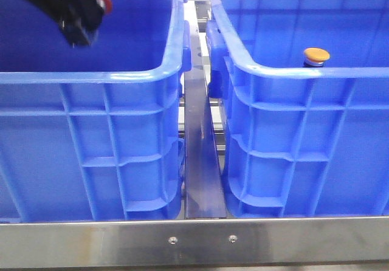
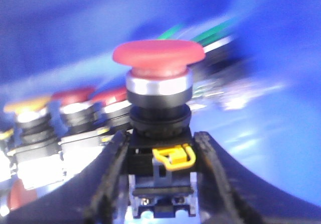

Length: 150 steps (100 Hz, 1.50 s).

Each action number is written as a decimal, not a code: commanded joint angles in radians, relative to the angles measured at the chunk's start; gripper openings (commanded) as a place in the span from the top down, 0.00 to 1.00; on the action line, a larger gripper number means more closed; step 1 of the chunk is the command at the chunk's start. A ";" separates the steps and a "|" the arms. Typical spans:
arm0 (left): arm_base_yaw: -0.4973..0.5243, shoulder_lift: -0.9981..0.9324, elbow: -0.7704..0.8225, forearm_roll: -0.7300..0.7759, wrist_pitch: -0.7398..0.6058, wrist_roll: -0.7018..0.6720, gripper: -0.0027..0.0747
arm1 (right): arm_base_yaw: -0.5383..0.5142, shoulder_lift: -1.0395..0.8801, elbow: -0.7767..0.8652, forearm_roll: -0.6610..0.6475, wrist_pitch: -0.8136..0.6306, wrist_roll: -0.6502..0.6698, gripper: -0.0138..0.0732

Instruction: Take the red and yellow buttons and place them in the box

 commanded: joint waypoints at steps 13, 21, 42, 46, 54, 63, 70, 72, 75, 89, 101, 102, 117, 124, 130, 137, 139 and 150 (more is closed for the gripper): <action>-0.072 -0.136 -0.029 -0.031 -0.055 0.020 0.83 | 0.001 -0.013 -0.026 -0.001 -0.072 -0.009 0.26; -0.107 -0.153 -0.029 -0.086 -0.055 0.066 0.83 | 0.001 -0.013 -0.026 -0.001 -0.072 -0.009 0.26; -0.220 -0.157 -0.028 -0.198 -0.055 0.159 0.83 | 0.001 -0.013 -0.026 -0.001 -0.068 -0.009 0.26; -0.246 -0.157 -0.028 -0.198 -0.055 0.164 0.83 | 0.001 -0.013 -0.026 -0.001 -0.065 -0.009 0.26; -0.286 -0.152 -0.026 -0.198 -0.056 0.164 0.83 | 0.001 -0.013 -0.026 -0.001 -0.061 -0.009 0.26; -0.318 -0.143 -0.017 -0.198 -0.060 0.205 0.83 | 0.001 -0.013 -0.031 0.019 -0.023 -0.009 0.26; -0.328 -0.138 -0.006 -0.198 -0.055 0.207 0.83 | 0.001 -0.006 -0.055 0.042 0.050 -0.009 0.26; -0.327 -0.138 0.000 -0.198 -0.055 0.207 0.83 | 0.001 -0.001 -0.067 0.047 0.082 -0.009 0.26; -0.327 -0.138 0.007 -0.198 -0.057 0.207 0.83 | 0.001 0.006 -0.085 0.051 0.128 -0.009 0.26; -0.327 -0.138 0.024 -0.200 -0.067 0.207 0.83 | 0.001 0.072 -0.209 0.081 0.357 -0.009 0.25; -0.327 -0.138 0.025 -0.200 -0.076 0.207 0.83 | 0.001 0.151 -0.322 0.176 0.528 -0.009 0.21; -0.327 -0.138 0.025 -0.200 -0.078 0.207 0.83 | 0.001 0.156 -0.334 0.191 0.537 -0.009 0.21; -0.327 -0.138 0.025 -0.200 -0.077 0.207 0.83 | 0.001 0.269 -0.436 0.363 0.685 -0.009 0.21; -0.327 -0.138 0.025 -0.201 -0.079 0.207 0.83 | 0.002 0.321 -0.471 0.426 0.734 -0.014 0.21; -0.327 -0.138 0.025 -0.202 -0.079 0.207 0.83 | 0.006 0.361 -0.496 0.477 0.766 -0.020 0.21; -0.327 -0.138 0.025 -0.202 -0.079 0.207 0.83 | 0.025 0.406 -0.524 0.514 0.783 -0.024 0.21; -0.327 -0.138 0.025 -0.202 -0.079 0.207 0.83 | 0.034 0.418 -0.530 0.517 0.783 -0.024 0.21; -0.327 -0.138 0.025 -0.202 -0.079 0.207 0.83 | 0.080 0.477 -0.574 0.522 0.776 -0.024 0.21</action>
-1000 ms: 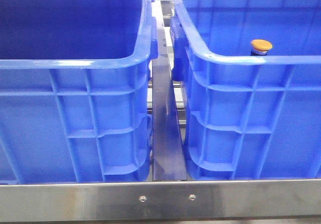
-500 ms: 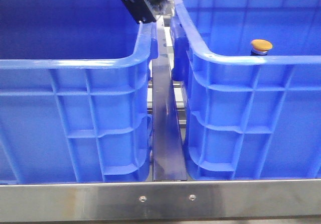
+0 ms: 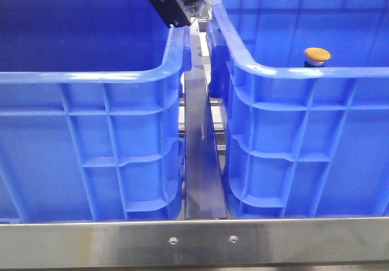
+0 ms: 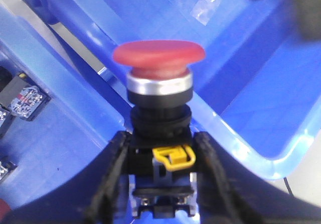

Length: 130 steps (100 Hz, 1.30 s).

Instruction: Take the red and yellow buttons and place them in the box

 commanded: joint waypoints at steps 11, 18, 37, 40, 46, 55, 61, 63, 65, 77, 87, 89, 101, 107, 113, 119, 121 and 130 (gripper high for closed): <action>-0.009 -0.034 -0.028 -0.024 -0.062 0.002 0.83 | 0.067 0.067 -0.096 0.075 -0.013 -0.015 0.21; -0.009 -0.034 -0.028 -0.024 -0.062 0.002 0.83 | 0.084 0.095 -0.111 0.079 -0.013 -0.015 0.21; -0.009 -0.034 -0.028 -0.024 -0.062 0.002 0.83 | 0.102 0.117 -0.121 0.086 -0.022 -0.016 0.21; -0.009 -0.034 -0.028 -0.024 -0.062 0.002 0.83 | 0.102 0.116 -0.121 0.086 -0.027 -0.019 0.21; -0.009 -0.034 -0.028 -0.029 -0.060 0.002 0.83 | 0.102 0.116 -0.121 0.086 -0.041 -0.029 0.22; -0.009 -0.034 -0.028 -0.039 -0.054 0.002 0.83 | 0.102 0.116 -0.121 0.086 -0.044 -0.044 0.31; -0.009 -0.034 -0.028 -0.041 -0.048 0.014 0.83 | 0.102 0.116 -0.121 0.086 -0.040 -0.044 0.44; -0.009 -0.034 -0.028 -0.045 -0.048 0.029 0.82 | 0.102 0.116 -0.121 0.087 -0.039 -0.044 0.48; -0.009 -0.034 -0.028 -0.046 -0.048 0.038 0.81 | 0.102 0.116 -0.121 0.087 -0.036 -0.044 0.52; -0.009 -0.034 -0.028 -0.075 -0.048 0.049 0.66 | 0.102 0.116 -0.121 0.088 -0.034 -0.044 0.67; -0.009 -0.034 -0.028 -0.077 -0.048 0.049 0.44 | 0.102 0.116 -0.121 0.088 -0.033 -0.044 0.68; -0.009 -0.034 -0.028 -0.077 -0.048 0.049 0.39 | 0.102 0.116 -0.121 0.088 -0.033 -0.044 0.68; -0.009 -0.034 -0.028 -0.077 -0.048 0.049 0.25 | 0.092 0.110 -0.121 0.088 -0.048 -0.049 0.68; -0.009 -0.034 -0.028 -0.077 -0.046 0.049 0.25 | 0.074 0.096 -0.121 0.087 -0.065 -0.066 0.68; -0.009 -0.037 -0.028 -0.077 -0.046 0.049 0.25 | 0.041 0.079 -0.121 0.082 -0.078 -0.096 0.68; -0.009 -0.037 -0.028 -0.077 -0.046 0.049 0.25 | 0.004 0.052 -0.118 0.074 -0.100 -0.135 0.68; -0.009 -0.037 -0.028 -0.077 -0.046 0.049 0.25 | -0.009 0.043 -0.116 0.073 -0.109 -0.153 0.68; -0.009 -0.037 -0.028 -0.077 -0.046 0.049 0.25 | -0.063 0.005 -0.104 0.051 -0.154 -0.228 0.68</action>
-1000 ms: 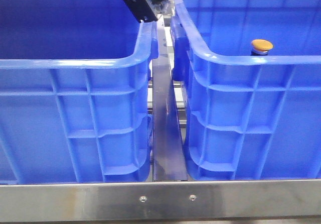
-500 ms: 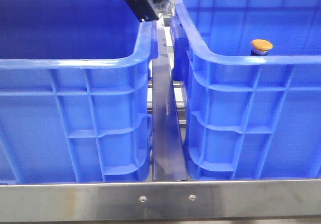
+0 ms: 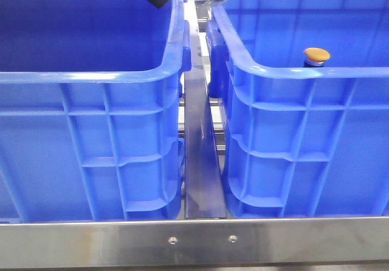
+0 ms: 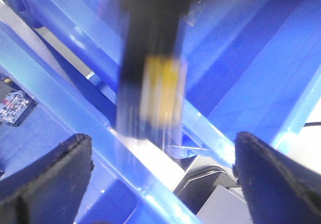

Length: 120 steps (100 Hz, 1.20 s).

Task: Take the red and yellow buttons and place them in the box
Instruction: 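Grasp the red button with the right gripper, release the left gripper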

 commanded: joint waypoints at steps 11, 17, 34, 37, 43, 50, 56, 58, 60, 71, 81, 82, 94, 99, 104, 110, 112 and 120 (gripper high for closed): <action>-0.009 -0.037 -0.028 -0.033 -0.048 0.004 0.25 | -0.088 -0.131 0.025 0.001 -0.166 -0.176 0.68; -0.009 -0.037 -0.028 -0.034 -0.050 0.004 0.25 | -0.096 -0.162 0.060 0.001 -0.252 -0.226 0.68; -0.009 -0.037 -0.028 -0.034 -0.050 0.004 0.25 | -0.097 -0.228 0.207 0.001 -0.535 -0.370 0.68; -0.009 -0.037 -0.028 -0.034 -0.050 0.004 0.25 | -0.097 -0.233 0.238 0.001 -0.585 -0.381 0.68; -0.009 -0.037 -0.028 -0.034 -0.050 0.004 0.25 | -0.097 -0.236 0.283 0.001 -0.698 -0.400 0.68; -0.009 -0.037 -0.028 -0.035 -0.050 0.004 0.25 | -0.097 -0.231 0.330 0.001 -0.803 -0.404 0.68; -0.009 -0.037 -0.028 -0.038 -0.050 0.004 0.25 | -0.097 -0.222 0.357 0.001 -0.882 -0.404 0.68; -0.009 -0.037 -0.028 -0.038 -0.050 0.004 0.25 | -0.097 -0.217 0.364 0.000 -0.895 -0.404 0.68; -0.009 -0.037 -0.028 -0.038 -0.050 0.004 0.25 | -0.097 -0.211 0.367 -0.003 -0.914 -0.404 0.68; -0.009 -0.037 -0.028 -0.038 -0.050 0.004 0.25 | -0.097 -0.172 0.367 -0.067 -0.972 -0.404 0.68; -0.009 -0.037 -0.028 -0.038 -0.050 0.004 0.25 | -0.097 -0.130 0.365 -0.116 -1.019 -0.404 0.68; -0.009 -0.037 -0.028 -0.038 -0.050 0.004 0.25 | -0.097 -0.123 0.365 -0.117 -1.025 -0.404 0.68; -0.009 -0.037 -0.028 -0.039 -0.050 0.004 0.25 | -0.097 -0.062 0.363 -0.118 -1.072 -0.403 0.69; -0.009 -0.037 -0.028 -0.039 -0.050 0.004 0.25 | -0.097 -0.037 0.362 -0.118 -1.094 -0.399 0.70; -0.009 -0.037 -0.028 -0.039 -0.050 0.004 0.25 | -0.097 -0.012 0.362 -0.118 -1.117 -0.390 0.70; -0.009 -0.037 -0.028 -0.039 -0.050 0.004 0.25 | -0.097 0.017 0.362 -0.118 -1.139 -0.382 0.70; -0.009 -0.037 -0.028 -0.039 -0.050 0.004 0.25 | -0.097 0.023 0.362 -0.118 -1.144 -0.380 0.70; -0.009 -0.037 -0.028 -0.039 -0.050 0.004 0.25 | -0.097 0.057 0.362 -0.122 -1.160 -0.368 0.70</action>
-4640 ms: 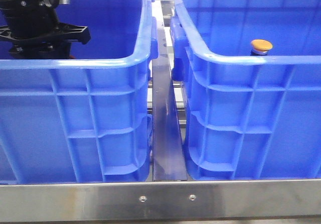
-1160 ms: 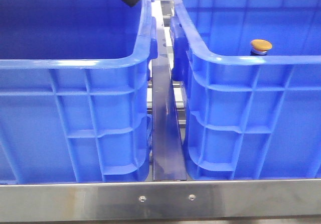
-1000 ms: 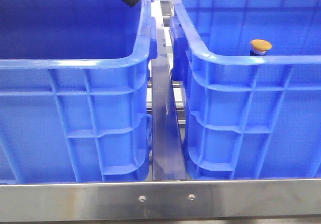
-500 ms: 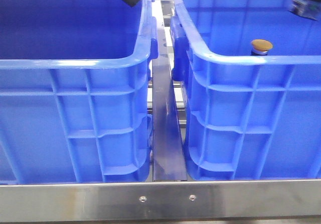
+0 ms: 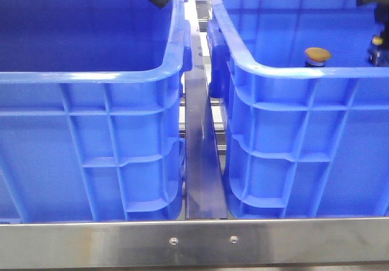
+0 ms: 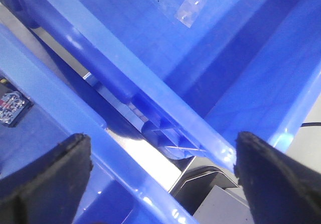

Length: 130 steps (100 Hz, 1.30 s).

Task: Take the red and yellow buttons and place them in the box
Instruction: 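Grasp the red button with the right gripper, release the left gripper, then lower the red button beside the yellow one with the right gripper and release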

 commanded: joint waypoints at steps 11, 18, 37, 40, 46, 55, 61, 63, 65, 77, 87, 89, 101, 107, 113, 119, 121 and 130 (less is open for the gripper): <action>-0.009 -0.037 -0.028 -0.027 -0.051 0.001 0.25 | -0.005 0.036 -0.030 -0.054 -0.138 0.045 0.70; -0.009 -0.037 -0.028 -0.027 -0.051 0.001 0.25 | -0.005 0.059 -0.046 -0.058 -0.150 0.063 0.70; -0.009 -0.037 -0.028 -0.027 -0.056 0.001 0.25 | -0.005 0.131 -0.128 -0.061 -0.131 0.072 0.70; -0.009 -0.037 -0.028 -0.027 -0.056 0.001 0.25 | -0.005 0.142 -0.139 -0.061 -0.132 0.072 0.70; -0.009 -0.037 -0.028 -0.027 -0.056 0.001 0.25 | -0.006 0.165 -0.163 -0.061 -0.132 0.072 0.70; -0.009 -0.037 -0.028 -0.027 -0.056 0.001 0.25 | -0.013 0.197 -0.188 -0.061 -0.129 0.072 0.70; -0.009 -0.037 -0.028 -0.027 -0.056 0.001 0.25 | -0.020 0.214 -0.197 -0.061 -0.129 0.073 0.70; -0.009 -0.037 -0.028 -0.027 -0.056 0.001 0.25 | -0.024 0.219 -0.200 -0.061 -0.127 0.073 0.70; -0.009 -0.037 -0.028 -0.027 -0.056 0.001 0.25 | -0.026 0.223 -0.202 -0.061 -0.124 0.073 0.70; -0.009 -0.037 -0.028 -0.027 -0.056 0.001 0.25 | -0.043 0.236 -0.206 -0.061 -0.106 0.073 0.70; -0.009 -0.037 -0.028 -0.027 -0.056 0.001 0.25 | -0.059 0.245 -0.206 -0.061 -0.084 0.073 0.69; -0.009 -0.037 -0.028 -0.027 -0.056 0.001 0.25 | -0.064 0.247 -0.206 -0.060 -0.076 0.073 0.69; -0.009 -0.037 -0.028 -0.027 -0.056 0.001 0.25 | -0.076 0.254 -0.206 -0.060 -0.055 0.073 0.67; -0.009 -0.037 -0.028 -0.027 -0.056 0.001 0.25 | -0.077 0.254 -0.206 -0.060 -0.050 0.073 0.62; -0.009 -0.037 -0.028 -0.027 -0.056 0.001 0.25 | -0.077 0.254 -0.206 -0.060 -0.049 0.073 0.53; -0.009 -0.037 -0.028 -0.027 -0.056 0.001 0.25 | -0.077 0.254 -0.206 -0.060 -0.048 0.073 0.44; -0.009 -0.037 -0.028 -0.027 -0.056 0.001 0.25 | -0.077 0.254 -0.206 -0.060 -0.048 0.073 0.42; -0.009 -0.037 -0.028 -0.027 -0.056 0.001 0.25 | -0.077 0.251 -0.206 -0.060 -0.049 0.073 0.34</action>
